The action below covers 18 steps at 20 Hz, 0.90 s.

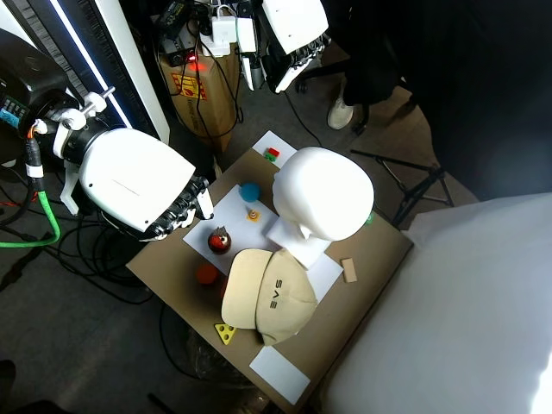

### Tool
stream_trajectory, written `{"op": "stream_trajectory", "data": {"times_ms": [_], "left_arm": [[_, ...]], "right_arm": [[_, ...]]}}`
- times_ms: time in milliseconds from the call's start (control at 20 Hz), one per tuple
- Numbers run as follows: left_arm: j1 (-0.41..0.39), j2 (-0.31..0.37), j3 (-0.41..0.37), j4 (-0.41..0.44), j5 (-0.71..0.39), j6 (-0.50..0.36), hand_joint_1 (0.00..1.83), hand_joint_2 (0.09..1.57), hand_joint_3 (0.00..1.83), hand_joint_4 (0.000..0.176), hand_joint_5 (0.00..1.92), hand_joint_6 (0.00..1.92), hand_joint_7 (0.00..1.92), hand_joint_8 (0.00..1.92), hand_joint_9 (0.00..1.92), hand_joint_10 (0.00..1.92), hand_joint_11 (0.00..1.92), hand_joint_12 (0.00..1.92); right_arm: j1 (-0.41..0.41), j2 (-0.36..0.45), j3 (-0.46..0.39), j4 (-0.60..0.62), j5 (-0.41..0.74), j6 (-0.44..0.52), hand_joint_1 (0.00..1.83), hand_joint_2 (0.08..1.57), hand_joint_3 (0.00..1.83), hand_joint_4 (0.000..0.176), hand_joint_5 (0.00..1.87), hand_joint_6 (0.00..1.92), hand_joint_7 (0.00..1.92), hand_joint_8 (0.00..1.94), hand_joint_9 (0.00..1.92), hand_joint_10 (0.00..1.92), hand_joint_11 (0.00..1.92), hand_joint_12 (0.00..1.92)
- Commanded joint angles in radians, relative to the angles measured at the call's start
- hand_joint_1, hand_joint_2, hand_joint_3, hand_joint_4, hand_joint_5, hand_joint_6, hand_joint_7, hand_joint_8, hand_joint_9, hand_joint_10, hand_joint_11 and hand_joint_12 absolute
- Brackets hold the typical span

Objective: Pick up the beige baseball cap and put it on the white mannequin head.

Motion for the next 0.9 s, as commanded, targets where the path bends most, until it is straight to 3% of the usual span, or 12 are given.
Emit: {"op": "stream_trajectory", "data": {"times_ms": [0, 50, 250, 300, 400, 500, 700, 750, 850], "left_arm": [[-0.004, 0.003, 0.002, 0.066, -0.029, -0.011, 0.0, 1.03, 0.32, 0.072, 0.0, 0.01, 0.0, 0.05, 0.0, 0.06, 0.0, 0.3], [-0.004, 0.003, 0.001, 0.066, -0.029, -0.026, 0.0, 1.08, 0.14, 0.076, 0.0, 0.0, 0.0, 0.01, 0.0, 0.01, 0.0, 0.13], [-0.006, 0.003, 0.002, 0.101, -0.029, -0.037, 0.0, 1.08, 0.14, 0.076, 0.0, 0.0, 0.0, 0.01, 0.0, 0.01, 0.0, 0.13], [-0.004, 0.003, 0.0, 0.116, -0.029, -0.037, 0.0, 1.13, 0.03, 0.077, 0.0, 0.0, 0.0, 0.0, 0.0, 0.0, 0.0, 0.07], [-0.005, 0.004, -0.002, 0.137, -0.031, -0.037, 0.0, 1.13, 0.02, 0.077, 0.0, 0.0, 0.0, 0.0, 0.0, 0.0, 0.0, 0.07], [-0.003, 0.004, 0.0, 0.16, -0.064, -0.031, 0.0, 1.13, 0.02, 0.076, 0.0, 0.0, 0.0, 0.0, 0.0, 0.0, 0.0, 0.07], [0.025, 0.015, 0.011, 0.229, -0.112, -0.005, 0.0, 1.14, 0.02, 0.076, 0.0, 0.0, 0.0, 0.0, 0.0, 0.0, 0.0, 0.07], [0.047, 0.019, 0.018, 0.261, -0.112, -0.029, 0.0, 1.14, 0.01, 0.076, 0.0, 0.0, 0.0, 0.0, 0.0, 0.0, 0.01, 0.08], [0.094, 0.02, 0.031, 0.346, -0.124, -0.083, 0.0, 1.14, 0.01, 0.075, 0.0, 0.0, 0.0, 0.0, 0.0, 0.0, 0.02, 0.09]], "right_arm": [[0.0, 0.002, -0.001, -0.082, 0.065, -0.006, 0.0, 0.92, 0.35, 0.022, 0.02, 0.12, 0.02, 0.12, 0.02, 0.13, 0.0, 0.44], [0.0, 0.002, -0.001, -0.082, 0.064, -0.006, 0.0, 0.97, 0.18, 0.02, 0.05, 0.05, 0.04, 0.04, 0.03, 0.04, 0.0, 0.37], [-0.01, 0.007, 0.014, -0.131, 0.026, 0.046, 0.0, 0.97, 0.18, 0.02, 0.05, 0.05, 0.04, 0.04, 0.03, 0.04, 0.0, 0.37], [-0.014, 0.009, 0.026, -0.169, 0.014, 0.085, 0.0, 1.02, 0.05, 0.02, 0.06, 0.01, 0.05, 0.01, 0.04, 0.01, 0.0, 0.34], [-0.015, 0.016, 0.052, -0.207, -0.016, 0.116, 0.0, 1.04, 0.02, 0.021, 0.06, 0.0, 0.06, 0.0, 0.04, 0.0, 0.0, 0.35], [-0.019, 0.033, 0.093, -0.252, -0.106, 0.138, 0.0, 1.04, 0.02, 0.017, 0.06, 0.0, 0.06, 0.0, 0.04, 0.0, 0.0, 0.35], [-0.069, 0.063, 0.197, -0.481, -0.199, 0.365, 0.0, 1.05, 0.01, 0.007, 0.06, 0.0, 0.06, 0.0, 0.05, 0.0, 0.0, 0.38], [-0.076, 0.062, 0.215, -0.499, -0.202, 0.379, 0.02, 1.05, 0.01, 0.003, 0.06, 0.0, 0.06, 0.0, 0.05, 0.0, 0.0, 0.38], [-0.087, 0.049, 0.251, -0.528, -0.215, 0.408, 0.28, 0.99, 0.0, 0.0, 0.06, 0.0, 0.06, 0.0, 0.05, 0.0, 0.0, 0.36]]}}
